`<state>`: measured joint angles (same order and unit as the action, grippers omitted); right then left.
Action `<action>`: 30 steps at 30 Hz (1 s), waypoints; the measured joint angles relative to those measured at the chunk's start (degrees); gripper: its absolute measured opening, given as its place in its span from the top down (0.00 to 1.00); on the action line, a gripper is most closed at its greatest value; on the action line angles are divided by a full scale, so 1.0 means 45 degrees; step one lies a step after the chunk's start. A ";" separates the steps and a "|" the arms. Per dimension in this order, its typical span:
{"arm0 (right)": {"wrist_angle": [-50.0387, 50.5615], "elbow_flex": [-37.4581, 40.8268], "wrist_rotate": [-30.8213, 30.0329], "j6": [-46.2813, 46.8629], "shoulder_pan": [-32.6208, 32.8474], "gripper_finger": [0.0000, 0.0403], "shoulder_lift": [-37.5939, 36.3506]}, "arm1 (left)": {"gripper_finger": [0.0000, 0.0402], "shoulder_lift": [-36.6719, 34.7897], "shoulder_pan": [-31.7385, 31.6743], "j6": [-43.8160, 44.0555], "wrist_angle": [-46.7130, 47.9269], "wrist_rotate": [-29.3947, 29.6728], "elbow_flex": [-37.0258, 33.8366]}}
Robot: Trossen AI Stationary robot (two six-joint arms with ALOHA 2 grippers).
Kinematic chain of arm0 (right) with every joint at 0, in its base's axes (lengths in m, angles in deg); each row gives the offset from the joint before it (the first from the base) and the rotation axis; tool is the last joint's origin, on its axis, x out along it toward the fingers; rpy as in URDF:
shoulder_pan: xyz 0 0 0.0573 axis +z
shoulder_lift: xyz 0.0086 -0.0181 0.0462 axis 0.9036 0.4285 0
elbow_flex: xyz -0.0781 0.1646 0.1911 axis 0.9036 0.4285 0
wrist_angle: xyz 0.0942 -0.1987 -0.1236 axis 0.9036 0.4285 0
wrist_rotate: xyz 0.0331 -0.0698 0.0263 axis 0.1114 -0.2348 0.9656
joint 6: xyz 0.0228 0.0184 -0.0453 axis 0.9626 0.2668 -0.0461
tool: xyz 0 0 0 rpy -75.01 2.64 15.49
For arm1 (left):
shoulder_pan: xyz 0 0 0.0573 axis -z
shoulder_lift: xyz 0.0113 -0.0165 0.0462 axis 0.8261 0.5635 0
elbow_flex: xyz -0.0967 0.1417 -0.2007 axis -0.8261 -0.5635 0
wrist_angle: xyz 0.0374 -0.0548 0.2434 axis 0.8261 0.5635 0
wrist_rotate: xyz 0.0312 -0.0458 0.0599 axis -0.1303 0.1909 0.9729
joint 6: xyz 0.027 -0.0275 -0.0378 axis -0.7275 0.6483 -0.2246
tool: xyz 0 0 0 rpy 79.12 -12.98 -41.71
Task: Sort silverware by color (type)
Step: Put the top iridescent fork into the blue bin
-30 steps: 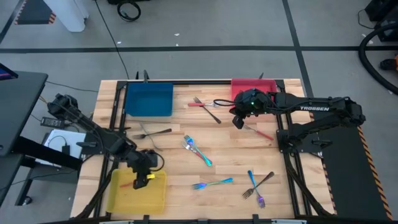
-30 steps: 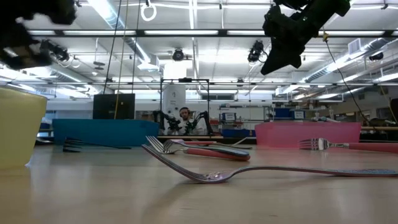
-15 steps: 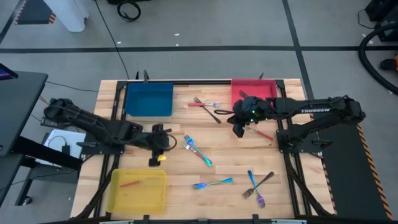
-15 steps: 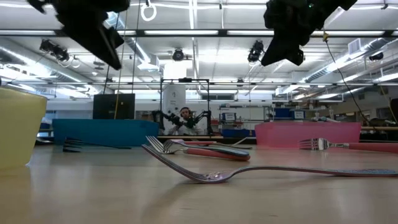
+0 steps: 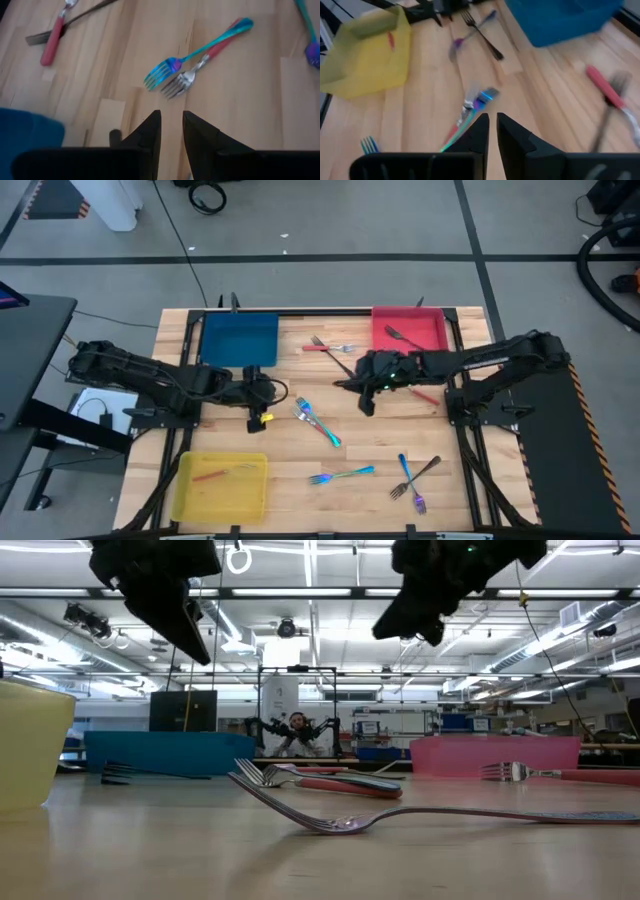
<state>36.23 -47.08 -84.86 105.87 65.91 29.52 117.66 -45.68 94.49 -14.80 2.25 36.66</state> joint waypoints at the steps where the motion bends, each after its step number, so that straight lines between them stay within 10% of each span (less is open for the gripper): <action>1: -0.0218 0.0000 0.0004 -0.0013 0.0062 0.87 0.0229 | 0.80 0.0000 0.0000 0.0005 0.0136 -0.0003 0.0000; 30: -0.3339 -0.0930 0.0682 0.1130 0.0250 0.76 0.5909 | 0.80 0.0000 -0.2559 -0.0850 0.0469 0.1021 -0.0010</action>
<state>21.20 -51.27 -81.79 110.96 67.03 56.11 117.66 -57.20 90.66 -12.68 6.84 36.61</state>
